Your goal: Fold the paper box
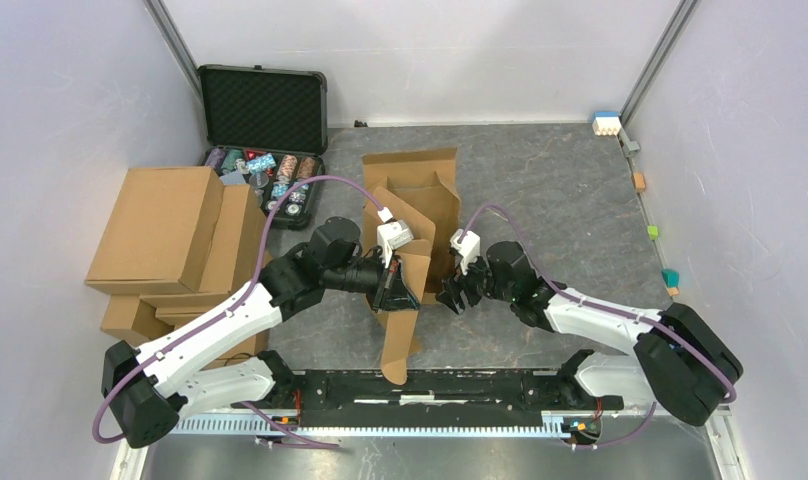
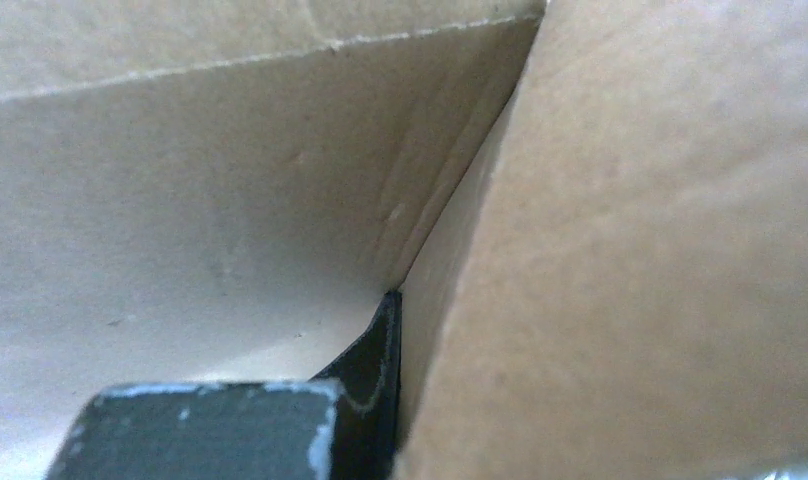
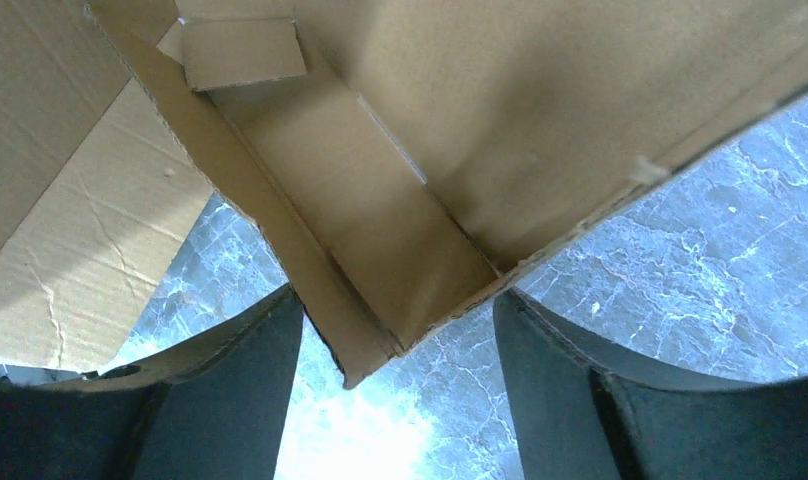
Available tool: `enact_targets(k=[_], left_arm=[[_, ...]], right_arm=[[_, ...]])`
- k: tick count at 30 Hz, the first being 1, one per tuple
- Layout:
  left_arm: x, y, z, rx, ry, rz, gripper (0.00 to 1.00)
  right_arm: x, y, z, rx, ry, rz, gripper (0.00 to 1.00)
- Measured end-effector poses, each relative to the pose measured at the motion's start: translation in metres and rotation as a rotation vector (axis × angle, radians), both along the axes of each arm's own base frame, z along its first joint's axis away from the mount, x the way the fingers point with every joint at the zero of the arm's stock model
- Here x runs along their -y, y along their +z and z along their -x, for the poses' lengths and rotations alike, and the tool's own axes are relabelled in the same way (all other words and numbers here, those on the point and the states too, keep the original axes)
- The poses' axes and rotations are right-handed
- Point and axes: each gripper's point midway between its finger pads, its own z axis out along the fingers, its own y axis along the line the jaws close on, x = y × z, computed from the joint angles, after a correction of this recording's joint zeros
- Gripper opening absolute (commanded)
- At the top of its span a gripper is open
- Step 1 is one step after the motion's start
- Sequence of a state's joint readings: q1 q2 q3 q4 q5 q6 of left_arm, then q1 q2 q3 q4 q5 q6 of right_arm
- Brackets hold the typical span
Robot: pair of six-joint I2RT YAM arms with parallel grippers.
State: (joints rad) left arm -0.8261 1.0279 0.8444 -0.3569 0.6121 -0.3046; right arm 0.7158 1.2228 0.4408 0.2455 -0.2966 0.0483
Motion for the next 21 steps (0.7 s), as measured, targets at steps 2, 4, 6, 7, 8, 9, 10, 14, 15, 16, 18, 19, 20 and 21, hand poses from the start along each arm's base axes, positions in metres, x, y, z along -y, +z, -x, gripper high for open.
enact_targets(k=[2,4,6,7,8,9,10,14,15,16,18,19,20,21], left_arm=[[0.0,0.0,0.0,0.0,-0.001,-0.001,0.02],[0.001,-0.002,-0.001,-0.001,-0.002,-0.004,0.02],[0.001,-0.002,-0.001,-0.001,-0.002,-0.004,0.02],[0.001,-0.002,-0.001,0.0,-0.002,-0.004,0.02],[0.002,-0.002,-0.001,0.001,-0.002,-0.003,0.02],[0.002,-0.002,-0.002,0.0,-0.002,-0.003,0.02],[0.002,-0.002,-0.002,0.001,-0.003,-0.003,0.02],[0.002,-0.002,-0.002,0.003,-0.003,-0.001,0.02],[0.003,-0.002,-0.002,0.003,-0.003,0.0,0.02],[0.003,-0.002,-0.002,0.003,-0.003,0.0,0.02],[0.003,-0.002,-0.003,0.003,-0.003,-0.001,0.02],[0.003,-0.003,-0.003,0.003,-0.004,-0.002,0.02],[0.003,-0.003,-0.003,0.004,-0.004,-0.003,0.02],[0.003,-0.003,-0.003,0.005,-0.004,-0.003,0.02]], right_arm=[[-0.001,-0.001,-0.002,0.001,-0.011,0.002,0.68],[-0.002,-0.002,-0.003,0.005,-0.023,0.004,0.68],[-0.003,-0.004,-0.005,0.007,-0.045,0.01,0.67],[-0.003,-0.005,-0.006,0.006,-0.057,0.013,0.65],[-0.002,-0.007,-0.008,0.006,-0.071,0.019,0.63],[-0.001,-0.008,-0.009,0.005,-0.086,0.023,0.63],[0.0,-0.009,-0.011,0.0,-0.105,0.023,0.63],[0.001,-0.011,-0.017,-0.01,-0.168,0.016,0.54],[0.001,-0.011,-0.019,-0.011,-0.183,0.011,0.54],[0.001,-0.01,-0.021,-0.013,-0.201,0.003,0.54],[0.002,-0.01,-0.024,-0.02,-0.231,-0.007,0.53],[0.001,-0.011,-0.025,-0.022,-0.24,-0.009,0.53],[0.001,-0.013,-0.025,-0.024,-0.252,-0.005,0.53],[0.001,-0.016,-0.026,-0.025,-0.26,0.004,0.53]])
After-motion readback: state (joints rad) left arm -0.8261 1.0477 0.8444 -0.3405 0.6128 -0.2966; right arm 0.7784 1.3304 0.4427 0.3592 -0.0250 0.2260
